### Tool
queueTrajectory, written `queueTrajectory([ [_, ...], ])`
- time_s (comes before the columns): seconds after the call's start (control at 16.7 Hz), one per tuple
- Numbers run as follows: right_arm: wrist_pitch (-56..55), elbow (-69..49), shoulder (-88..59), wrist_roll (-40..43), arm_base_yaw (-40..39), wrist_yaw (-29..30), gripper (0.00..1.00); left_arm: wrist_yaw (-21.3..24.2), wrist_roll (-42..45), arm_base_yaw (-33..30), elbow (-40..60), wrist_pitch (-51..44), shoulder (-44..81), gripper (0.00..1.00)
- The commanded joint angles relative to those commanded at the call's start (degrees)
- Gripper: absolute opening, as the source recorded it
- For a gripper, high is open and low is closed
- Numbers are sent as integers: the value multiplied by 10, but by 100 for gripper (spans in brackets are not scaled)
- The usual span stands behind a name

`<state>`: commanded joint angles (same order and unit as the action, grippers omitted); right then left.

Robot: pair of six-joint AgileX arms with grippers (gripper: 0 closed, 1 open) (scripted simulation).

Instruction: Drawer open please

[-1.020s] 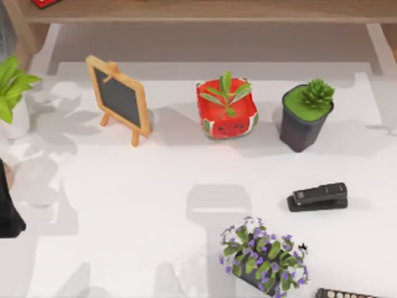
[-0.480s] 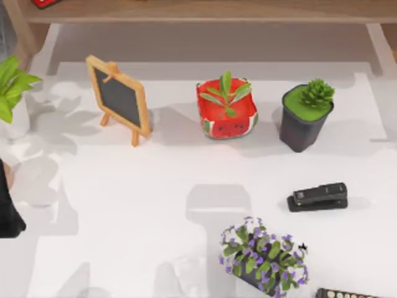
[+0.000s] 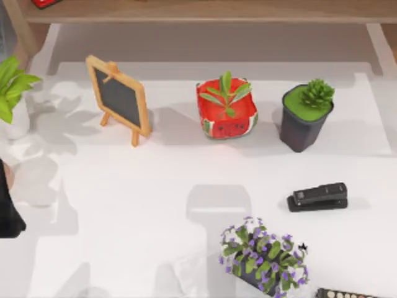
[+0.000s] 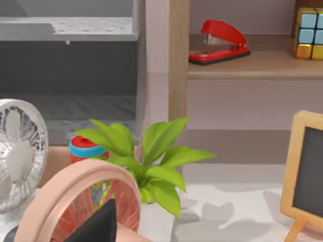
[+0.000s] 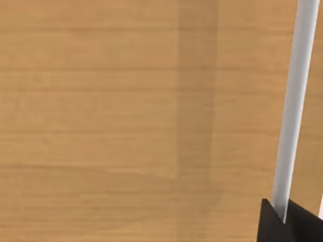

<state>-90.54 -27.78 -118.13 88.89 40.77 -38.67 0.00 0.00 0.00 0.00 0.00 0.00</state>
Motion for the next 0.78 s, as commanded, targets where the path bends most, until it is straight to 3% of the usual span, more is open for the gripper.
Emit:
queueTrajectory([
  [0.78,0,0,0,0,0,0,98,0,0,0,0,0,0,100],
])
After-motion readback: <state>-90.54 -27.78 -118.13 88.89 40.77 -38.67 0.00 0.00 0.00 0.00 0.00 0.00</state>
